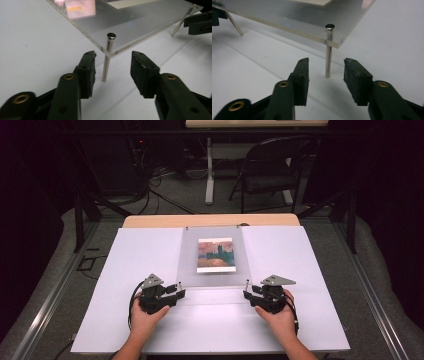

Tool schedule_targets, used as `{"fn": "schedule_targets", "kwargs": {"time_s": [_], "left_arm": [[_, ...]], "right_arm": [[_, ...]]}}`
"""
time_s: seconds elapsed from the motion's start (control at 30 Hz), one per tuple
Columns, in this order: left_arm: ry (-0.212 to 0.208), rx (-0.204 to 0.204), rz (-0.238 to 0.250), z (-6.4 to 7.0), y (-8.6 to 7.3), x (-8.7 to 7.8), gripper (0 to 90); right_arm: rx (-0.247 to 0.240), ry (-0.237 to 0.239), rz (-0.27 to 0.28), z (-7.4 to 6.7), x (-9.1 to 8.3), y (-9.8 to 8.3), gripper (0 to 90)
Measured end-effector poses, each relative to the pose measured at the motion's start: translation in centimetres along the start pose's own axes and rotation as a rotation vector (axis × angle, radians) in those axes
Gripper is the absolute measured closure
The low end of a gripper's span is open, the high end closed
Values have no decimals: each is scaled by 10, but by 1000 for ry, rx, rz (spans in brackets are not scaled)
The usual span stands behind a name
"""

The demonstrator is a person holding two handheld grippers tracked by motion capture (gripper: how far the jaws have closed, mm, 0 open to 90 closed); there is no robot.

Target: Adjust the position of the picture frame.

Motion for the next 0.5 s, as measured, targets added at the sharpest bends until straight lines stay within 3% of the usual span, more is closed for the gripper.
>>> {"fn": "schedule_targets", "kwargs": {"time_s": [0.07, 0.23, 0.3, 0.37, 0.5], "left_arm": [[11, 19, -5, 3, -2, -3, 496], [19, 41, 5, 9, -5, -11, 460], [30, 51, 12, 9, -6, -15, 454], [37, 52, 21, 10, -7, -18, 442], [45, 50, 29, 10, -9, -21, 410]], "right_arm": [[-20, 2, 6, 0, -6, 1, 473], [-68, 15, 21, -1, -21, -1, 471], [-85, -26, 34, 0, -25, -1, 445], [-102, -30, 37, 0, -30, -2, 509], [-113, -26, 52, 0, -35, -3, 476]]}}
Point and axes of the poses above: each handheld gripper's, and its own axes: x roughly forward along the jaws, y roughly out of its top, z roughly to its right, the point moved 5 cm from there along x, roughly forward along the jaws, and after that the axes turned 7 degrees about -z, right-handed, at the moved point
